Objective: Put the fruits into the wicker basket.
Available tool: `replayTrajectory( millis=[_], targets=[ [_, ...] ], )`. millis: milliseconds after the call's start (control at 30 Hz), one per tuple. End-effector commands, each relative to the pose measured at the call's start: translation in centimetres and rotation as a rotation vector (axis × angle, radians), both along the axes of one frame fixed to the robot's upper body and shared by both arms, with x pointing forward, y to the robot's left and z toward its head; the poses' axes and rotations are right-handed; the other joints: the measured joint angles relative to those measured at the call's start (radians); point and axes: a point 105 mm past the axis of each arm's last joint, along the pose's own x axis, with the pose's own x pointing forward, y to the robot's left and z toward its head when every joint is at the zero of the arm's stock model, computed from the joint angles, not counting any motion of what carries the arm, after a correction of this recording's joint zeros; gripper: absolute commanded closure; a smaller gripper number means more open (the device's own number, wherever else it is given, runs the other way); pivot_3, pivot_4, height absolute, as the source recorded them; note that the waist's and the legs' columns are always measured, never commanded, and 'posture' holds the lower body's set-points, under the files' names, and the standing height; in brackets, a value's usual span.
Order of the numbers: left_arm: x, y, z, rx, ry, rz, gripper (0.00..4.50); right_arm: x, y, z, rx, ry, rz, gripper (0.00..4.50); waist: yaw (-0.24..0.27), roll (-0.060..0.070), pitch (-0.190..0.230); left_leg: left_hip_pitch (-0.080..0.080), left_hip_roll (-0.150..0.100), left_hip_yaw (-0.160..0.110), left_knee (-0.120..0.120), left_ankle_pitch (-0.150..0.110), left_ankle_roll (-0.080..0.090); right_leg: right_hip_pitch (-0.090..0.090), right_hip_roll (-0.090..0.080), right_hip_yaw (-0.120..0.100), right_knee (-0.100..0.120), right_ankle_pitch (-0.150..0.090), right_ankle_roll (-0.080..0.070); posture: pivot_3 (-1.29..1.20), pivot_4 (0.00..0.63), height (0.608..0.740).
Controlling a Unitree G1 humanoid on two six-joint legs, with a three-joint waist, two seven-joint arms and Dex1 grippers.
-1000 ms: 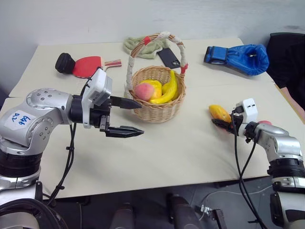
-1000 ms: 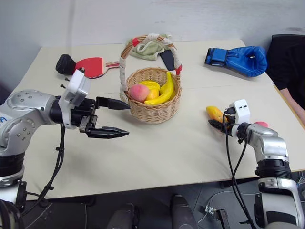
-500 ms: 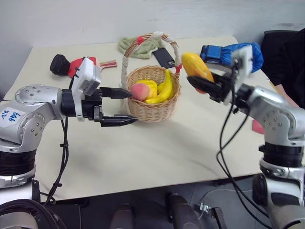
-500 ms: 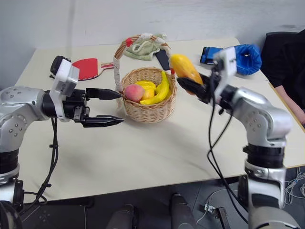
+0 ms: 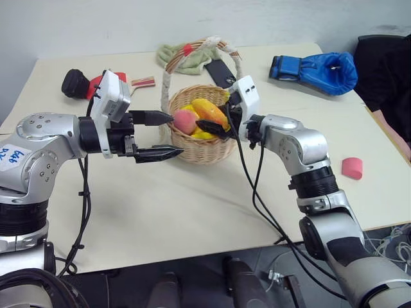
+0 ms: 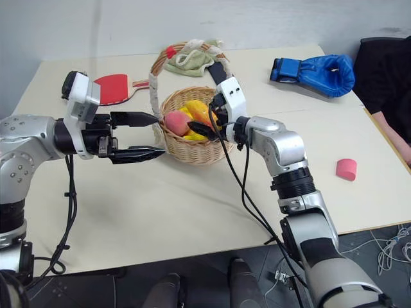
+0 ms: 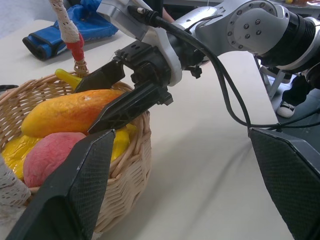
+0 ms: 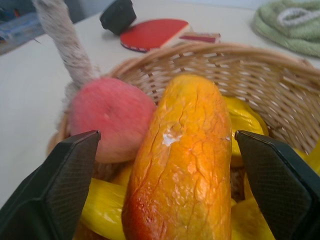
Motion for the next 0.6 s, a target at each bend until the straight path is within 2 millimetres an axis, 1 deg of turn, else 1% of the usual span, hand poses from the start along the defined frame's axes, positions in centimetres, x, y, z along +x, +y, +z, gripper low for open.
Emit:
replayTrajectory(
  millis=[33, 100, 167, 233, 300, 367, 500, 600],
  targets=[
    [-0.6, 0.3, 1.1, -0.010, -0.056, 0.000, 0.00, -2.3, -2.4, 4.0, 0.088, -0.107, 0.028, 0.02, 0.004, 0.000, 0.000, 0.000, 0.000, 0.000, 0.000, -0.001, 0.001, 0.000, 0.000, 0.000, 0.000, 0.000, 0.000, 0.00, 0.150, 0.740],
    [-0.7, 0.4, 1.1, -0.011, -0.056, 0.004, 0.00, -3.4, -3.4, 4.8, 0.120, -0.105, 0.034, 0.02, 0.010, 0.000, 0.000, 0.000, 0.000, -0.001, 0.000, -0.002, 0.004, 0.000, 0.000, 0.000, 0.000, 0.000, 0.000, 0.00, 0.150, 0.740],
    [-0.7, 0.5, 1.1, -0.008, -0.059, 0.013, 0.00, -4.5, -4.8, 5.5, 0.140, -0.114, 0.021, 0.02, 0.011, 0.000, 0.000, 0.000, -0.001, 0.000, 0.001, -0.002, 0.004, 0.001, -0.001, 0.000, 0.000, 0.000, 0.000, 0.00, 0.150, 0.740],
    [-0.6, 0.6, 1.1, -0.010, -0.060, 0.014, 0.00, -4.2, -5.9, 5.4, 0.114, -0.139, -0.052, 0.02, 0.011, 0.000, 0.000, 0.001, -0.001, -0.001, 0.001, -0.003, 0.005, 0.002, -0.001, -0.001, 0.000, 0.000, 0.000, 0.00, 0.150, 0.740],
    [-0.5, 0.5, 1.2, -0.014, -0.064, 0.012, 0.00, -3.0, -6.6, 5.1, 0.108, -0.142, -0.136, 0.02, 0.008, 0.000, 0.000, 0.003, -0.001, 0.000, 0.001, -0.003, 0.005, 0.003, -0.001, 0.000, 0.000, 0.000, 0.000, 0.00, 0.150, 0.740],
    [-0.4, 0.3, 1.3, -0.019, -0.072, 0.009, 0.00, -1.5, -6.9, 4.9, 0.126, -0.132, -0.196, 0.02, 0.001, 0.000, 0.000, 0.004, -0.001, 0.001, 0.001, -0.003, 0.005, 0.004, 0.000, 0.001, 0.000, 0.001, 0.000, 0.00, 0.150, 0.740],
    [-0.2, -0.1, 1.7, -0.029, -0.086, 0.004, 0.00, 0.9, -6.0, 4.5, 0.135, -0.138, -0.253, 0.02, -0.003, 0.000, 0.000, 0.006, 0.000, 0.002, 0.001, -0.001, 0.006, 0.003, 0.000, 0.002, 0.000, 0.002, -0.001, 0.00, 0.150, 0.740],
    [-0.1, -0.2, 1.9, -0.031, -0.095, 0.000, 0.00, 2.6, -5.3, 4.3, 0.144, -0.129, -0.273, 0.02, -0.005, 0.000, 0.000, 0.005, 0.000, 0.002, 0.000, -0.001, 0.006, 0.003, 0.001, 0.002, 0.004, 0.002, -0.001, 0.00, 0.150, 0.740]
  ],
)
